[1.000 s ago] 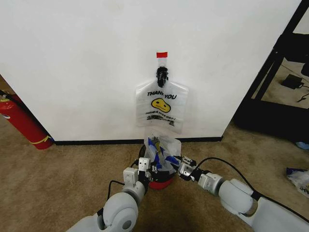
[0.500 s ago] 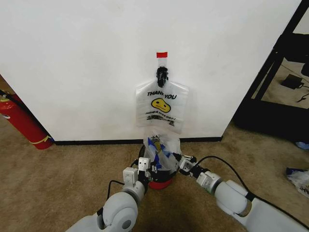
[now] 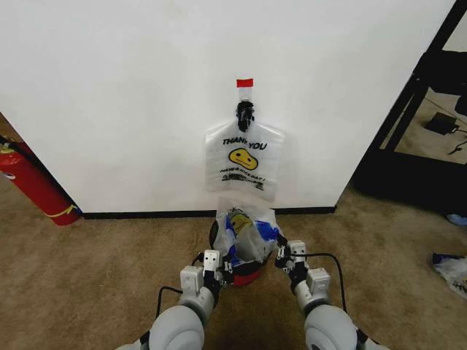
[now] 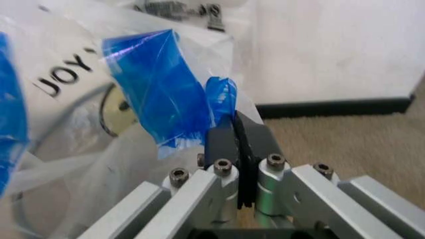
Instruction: Pick up the garbage bag from the wall and place it over the trash bin.
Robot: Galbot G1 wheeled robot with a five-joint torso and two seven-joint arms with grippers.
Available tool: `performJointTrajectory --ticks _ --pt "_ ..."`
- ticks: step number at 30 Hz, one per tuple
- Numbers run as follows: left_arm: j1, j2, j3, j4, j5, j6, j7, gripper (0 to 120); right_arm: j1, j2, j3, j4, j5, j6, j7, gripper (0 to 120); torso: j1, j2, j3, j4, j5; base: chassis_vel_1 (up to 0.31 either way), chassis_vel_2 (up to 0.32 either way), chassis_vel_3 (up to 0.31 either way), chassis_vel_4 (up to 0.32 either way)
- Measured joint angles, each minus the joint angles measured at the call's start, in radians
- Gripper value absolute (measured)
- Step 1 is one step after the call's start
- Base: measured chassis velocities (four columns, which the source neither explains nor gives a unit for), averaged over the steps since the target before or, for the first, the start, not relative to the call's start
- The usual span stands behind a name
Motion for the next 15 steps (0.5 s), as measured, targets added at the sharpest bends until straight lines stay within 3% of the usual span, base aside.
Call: performJointTrajectory --ticks 7,15 --pt "0.054 0.01 -0.01 -0.038 0.018 0.011 -0.01 0 -0.043 0.004 0.024 0.025 0.015 -0.042 0.037 0 0.0 0.0 0.0 0.0 0.0001 0.0 0.0 0.0 0.0" --pt "0.084 -0.009 0.012 0.015 0.036 0.015 -0.004 0 -0.031 0.03 0.028 -0.026 0.038 -0.087 0.081 0 0.0 0.0 0.0 0.0 0.0002 0.0 0.0 0.0 0.0"
